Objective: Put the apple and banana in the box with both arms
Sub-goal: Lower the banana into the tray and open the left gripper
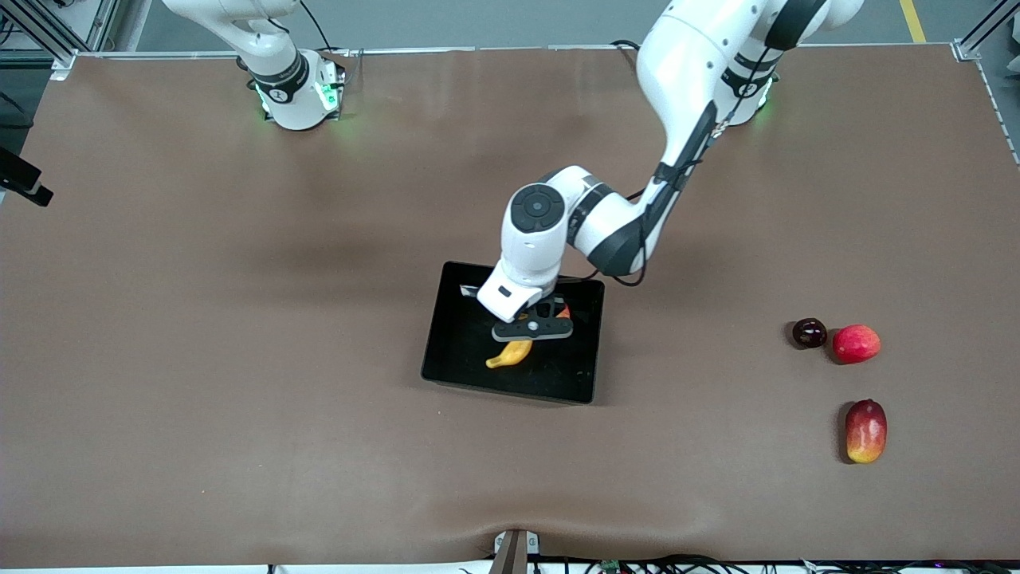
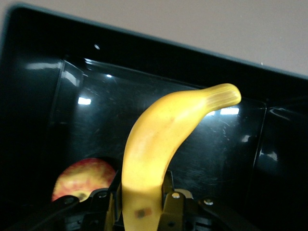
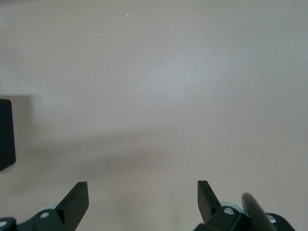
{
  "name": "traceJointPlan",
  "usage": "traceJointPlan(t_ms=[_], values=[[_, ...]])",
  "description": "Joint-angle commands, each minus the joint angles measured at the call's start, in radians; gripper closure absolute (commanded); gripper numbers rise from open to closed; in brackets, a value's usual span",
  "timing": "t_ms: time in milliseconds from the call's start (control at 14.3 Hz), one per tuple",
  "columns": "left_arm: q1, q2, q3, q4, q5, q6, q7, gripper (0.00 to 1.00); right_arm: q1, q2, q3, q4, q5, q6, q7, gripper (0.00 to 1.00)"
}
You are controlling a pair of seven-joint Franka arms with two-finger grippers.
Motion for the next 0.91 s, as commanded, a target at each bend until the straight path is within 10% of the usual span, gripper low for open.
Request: traceJointPlan(t_ms=[0,840], values=[[-0.009,0.052,0.018,0.036,-0.007,0.021,-0.016,1.00,-0.004,0.010,0.003,0.020,-0.002,-0.012,0.003,0.00],[-0.038,0.181,0.017,0.036,-0.010,0.228,-0.009,1.00,-0.007,0.012,0.003,0.020,-0.002,-0.011,0.006,0.00]])
